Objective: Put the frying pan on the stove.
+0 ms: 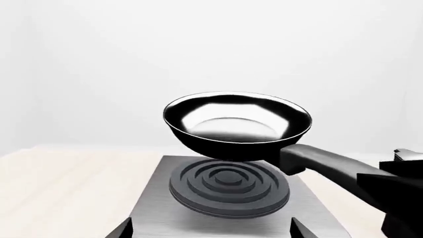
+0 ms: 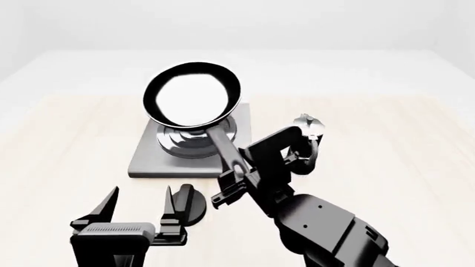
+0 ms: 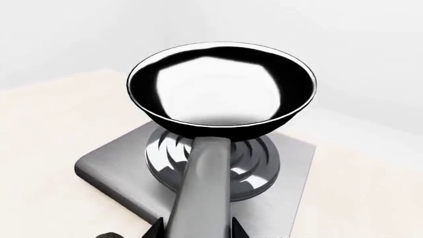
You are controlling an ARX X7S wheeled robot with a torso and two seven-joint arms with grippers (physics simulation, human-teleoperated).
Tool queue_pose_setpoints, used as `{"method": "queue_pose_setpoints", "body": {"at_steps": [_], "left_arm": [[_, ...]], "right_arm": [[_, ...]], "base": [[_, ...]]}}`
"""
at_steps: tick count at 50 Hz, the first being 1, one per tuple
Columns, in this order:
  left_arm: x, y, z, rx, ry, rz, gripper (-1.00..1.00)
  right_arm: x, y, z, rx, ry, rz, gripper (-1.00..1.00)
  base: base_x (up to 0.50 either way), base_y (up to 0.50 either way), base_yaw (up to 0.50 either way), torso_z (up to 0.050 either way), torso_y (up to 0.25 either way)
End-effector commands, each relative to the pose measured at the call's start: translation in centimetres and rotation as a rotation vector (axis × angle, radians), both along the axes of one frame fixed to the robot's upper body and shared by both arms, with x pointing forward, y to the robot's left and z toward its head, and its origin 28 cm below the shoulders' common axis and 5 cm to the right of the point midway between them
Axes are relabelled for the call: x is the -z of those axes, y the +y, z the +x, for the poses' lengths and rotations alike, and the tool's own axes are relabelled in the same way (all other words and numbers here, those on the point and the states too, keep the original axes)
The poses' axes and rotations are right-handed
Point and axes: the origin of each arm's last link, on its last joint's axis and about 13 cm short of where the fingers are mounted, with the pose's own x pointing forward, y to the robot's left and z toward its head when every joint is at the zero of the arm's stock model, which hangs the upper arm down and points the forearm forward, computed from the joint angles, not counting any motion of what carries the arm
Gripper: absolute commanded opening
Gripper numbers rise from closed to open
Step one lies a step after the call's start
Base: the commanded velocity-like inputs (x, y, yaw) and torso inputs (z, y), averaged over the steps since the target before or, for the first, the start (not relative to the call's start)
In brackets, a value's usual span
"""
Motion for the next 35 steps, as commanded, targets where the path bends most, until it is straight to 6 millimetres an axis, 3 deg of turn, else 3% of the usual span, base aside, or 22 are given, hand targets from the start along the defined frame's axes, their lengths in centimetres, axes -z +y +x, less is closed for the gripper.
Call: {"method": "queue_pose_setpoints", "body": {"at_steps": [1, 35], "left_arm": [[0.0, 0.0, 0.1, -0.001, 0.001, -0.001, 1.0], [0.2, 0.1, -0.1, -0.005, 0.003, -0.003, 1.0]], "right_arm": [[-1.2, 0.2, 1.3, 0.02, -0.079, -0.044, -1.0], [-0.1, 0.6, 2.3, 0.018, -0.06, -0.062, -1.0]], "base": [[0.0, 0.0, 0.0, 0.0, 0.0], [0.0, 0.0, 0.0, 0.0, 0.002]]}}
